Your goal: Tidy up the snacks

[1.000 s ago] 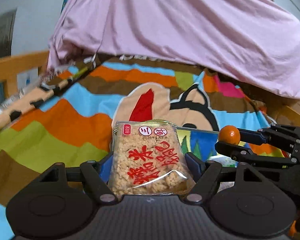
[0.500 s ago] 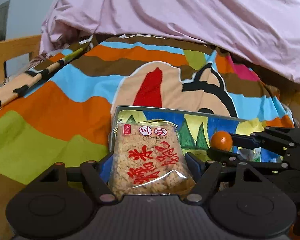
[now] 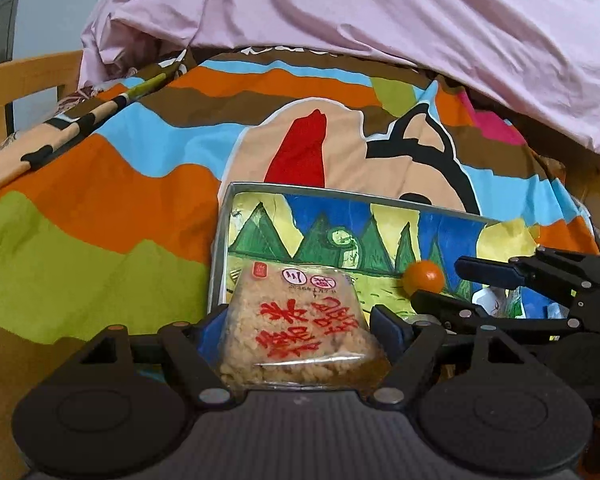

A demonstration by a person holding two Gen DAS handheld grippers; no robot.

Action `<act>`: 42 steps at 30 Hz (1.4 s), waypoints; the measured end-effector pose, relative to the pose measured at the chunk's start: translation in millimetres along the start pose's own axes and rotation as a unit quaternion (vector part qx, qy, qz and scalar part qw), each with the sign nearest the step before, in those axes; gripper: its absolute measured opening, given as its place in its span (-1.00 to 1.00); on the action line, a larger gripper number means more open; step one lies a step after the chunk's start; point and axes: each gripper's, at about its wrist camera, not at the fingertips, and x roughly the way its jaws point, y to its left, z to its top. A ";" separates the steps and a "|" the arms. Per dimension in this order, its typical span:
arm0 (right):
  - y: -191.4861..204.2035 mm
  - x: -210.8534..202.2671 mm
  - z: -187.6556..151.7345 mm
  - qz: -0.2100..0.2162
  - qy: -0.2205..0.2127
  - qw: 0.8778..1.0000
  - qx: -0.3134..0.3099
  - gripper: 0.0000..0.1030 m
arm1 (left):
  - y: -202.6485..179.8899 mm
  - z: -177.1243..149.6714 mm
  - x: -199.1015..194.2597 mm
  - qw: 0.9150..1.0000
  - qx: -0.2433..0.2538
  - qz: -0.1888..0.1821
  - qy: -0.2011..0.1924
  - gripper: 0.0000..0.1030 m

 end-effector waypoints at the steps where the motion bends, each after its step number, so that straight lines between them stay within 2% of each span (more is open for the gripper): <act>1: -1.3 -2.1 -0.1 0.000 -0.002 1.000 0.004 0.07 | 1.4 -0.2 -2.1 1.000 -0.006 -0.001 -0.005 0.54; 5: -6.1 -13.0 0.5 -0.002 -0.010 1.000 0.018 0.24 | 3.2 0.3 -12.7 1.000 -0.019 -0.005 -0.023 0.64; 7: -8.7 -18.9 1.0 -0.003 -0.015 1.000 0.025 0.40 | 1.1 0.3 -19.4 0.999 -0.016 -0.002 -0.034 0.70; 12: -11.7 -36.2 1.1 -0.005 -0.023 0.999 0.034 0.53 | -0.5 -0.6 -37.5 0.998 -0.024 0.008 -0.058 0.77; 19: -12.1 -61.0 4.5 -0.005 -0.036 0.998 0.042 0.69 | 3.7 -4.9 -61.7 0.995 -0.041 0.031 -0.082 0.98; 27: -11.2 -95.6 9.1 0.002 -0.061 0.996 0.061 0.90 | 6.5 -14.5 -90.7 0.992 -0.057 0.053 -0.096 0.99; 34: -8.0 -125.4 10.4 0.001 -0.081 0.995 0.064 0.98 | 3.8 -29.0 -121.1 0.989 -0.069 0.068 -0.115 0.99; 42: -5.0 -151.1 7.0 -0.010 -0.085 0.993 0.075 0.98 | 7.4 -38.4 -149.3 0.985 -0.069 0.084 -0.135 0.99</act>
